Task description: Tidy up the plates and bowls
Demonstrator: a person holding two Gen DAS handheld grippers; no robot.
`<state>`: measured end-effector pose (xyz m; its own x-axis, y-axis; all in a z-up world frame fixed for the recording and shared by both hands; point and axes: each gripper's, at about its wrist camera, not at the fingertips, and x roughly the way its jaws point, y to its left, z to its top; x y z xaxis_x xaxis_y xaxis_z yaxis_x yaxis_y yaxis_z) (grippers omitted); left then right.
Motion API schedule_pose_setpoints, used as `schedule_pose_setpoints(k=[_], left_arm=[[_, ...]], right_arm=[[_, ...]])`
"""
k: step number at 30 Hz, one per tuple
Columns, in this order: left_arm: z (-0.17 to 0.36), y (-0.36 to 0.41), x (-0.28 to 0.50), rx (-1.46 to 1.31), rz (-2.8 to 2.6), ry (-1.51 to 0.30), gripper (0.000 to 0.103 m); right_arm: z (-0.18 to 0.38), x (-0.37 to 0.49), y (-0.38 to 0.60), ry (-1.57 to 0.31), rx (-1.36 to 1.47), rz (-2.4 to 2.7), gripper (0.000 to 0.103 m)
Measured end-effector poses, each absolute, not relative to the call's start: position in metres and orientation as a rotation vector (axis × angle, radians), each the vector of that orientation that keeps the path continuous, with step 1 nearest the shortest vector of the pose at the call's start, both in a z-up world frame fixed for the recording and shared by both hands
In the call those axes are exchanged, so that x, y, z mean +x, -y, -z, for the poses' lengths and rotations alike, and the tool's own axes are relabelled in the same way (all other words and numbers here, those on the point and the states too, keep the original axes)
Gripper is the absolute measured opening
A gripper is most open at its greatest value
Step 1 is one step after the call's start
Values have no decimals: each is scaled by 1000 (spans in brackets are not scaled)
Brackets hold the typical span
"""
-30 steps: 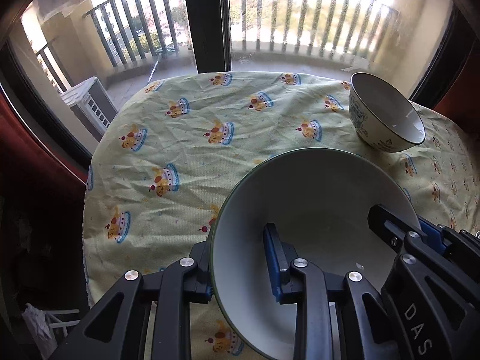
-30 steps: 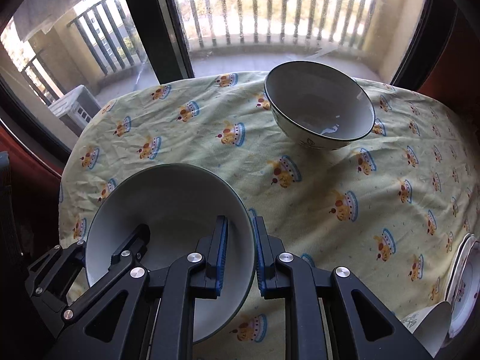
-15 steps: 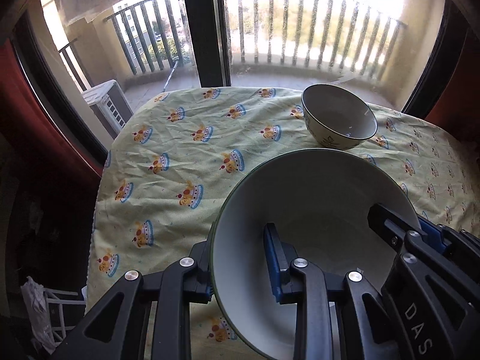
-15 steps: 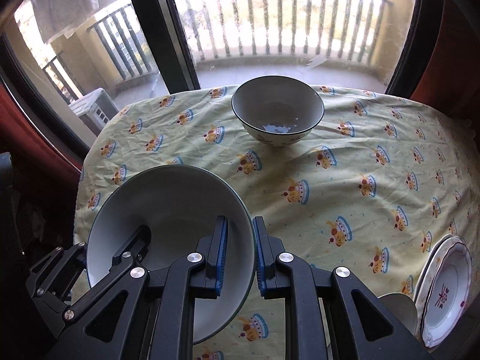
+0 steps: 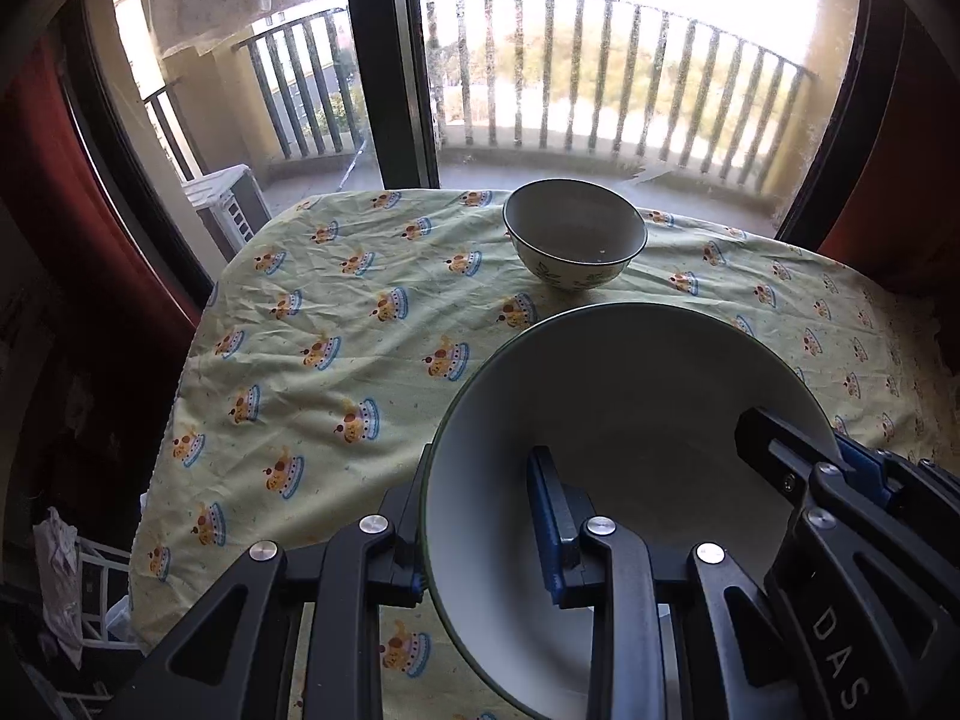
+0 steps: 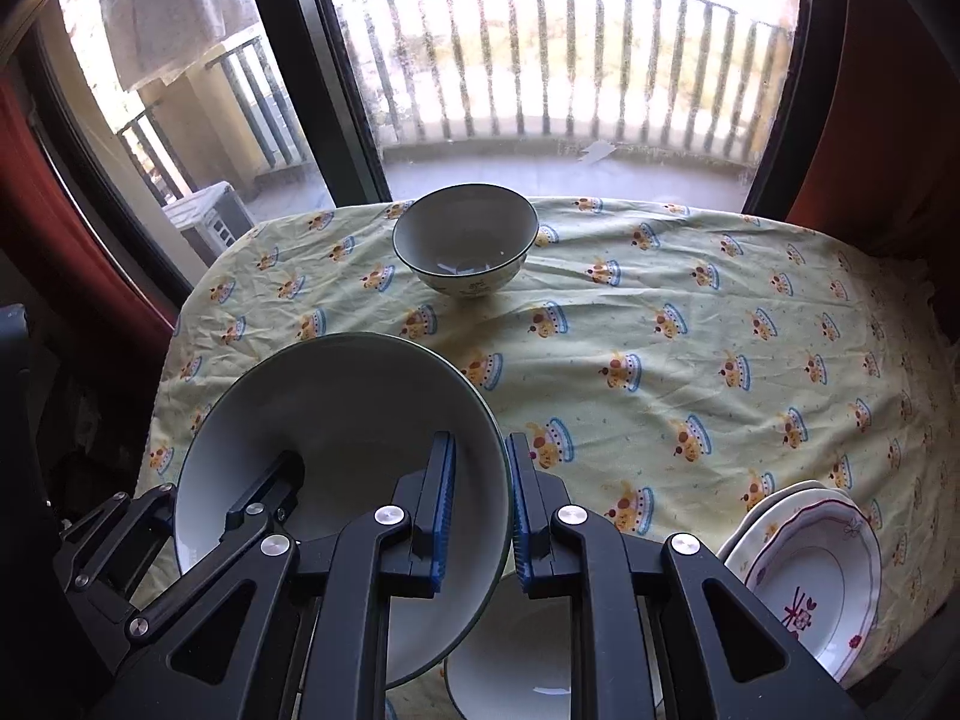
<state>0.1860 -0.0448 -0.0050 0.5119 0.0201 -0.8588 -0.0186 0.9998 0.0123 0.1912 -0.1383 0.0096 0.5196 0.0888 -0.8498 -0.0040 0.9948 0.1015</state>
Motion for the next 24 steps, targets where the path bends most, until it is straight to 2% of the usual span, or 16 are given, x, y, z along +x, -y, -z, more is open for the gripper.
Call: schedule_pose_setpoints(k=[24], left_arm=[[39,114,131,-6,-1,-1094,26]], right_arm=[[20,129,214,-1067,61,-62,20]])
